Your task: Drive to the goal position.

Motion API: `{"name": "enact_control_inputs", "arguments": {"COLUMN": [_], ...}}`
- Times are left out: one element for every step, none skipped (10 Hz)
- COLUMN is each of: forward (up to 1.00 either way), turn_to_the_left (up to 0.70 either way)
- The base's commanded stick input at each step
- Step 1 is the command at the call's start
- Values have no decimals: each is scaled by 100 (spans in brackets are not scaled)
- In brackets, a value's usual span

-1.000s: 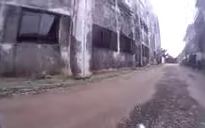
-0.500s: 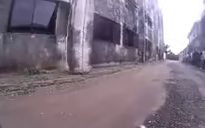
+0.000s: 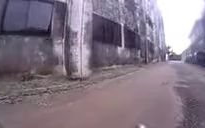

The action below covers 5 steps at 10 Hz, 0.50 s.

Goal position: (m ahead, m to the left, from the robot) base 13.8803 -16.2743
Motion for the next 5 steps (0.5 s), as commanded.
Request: {"name": "enact_control_inputs", "arguments": {"forward": [70, 70, 70, 70, 70], "turn_to_the_left": [-31, -35, -35, -35, -35]}}
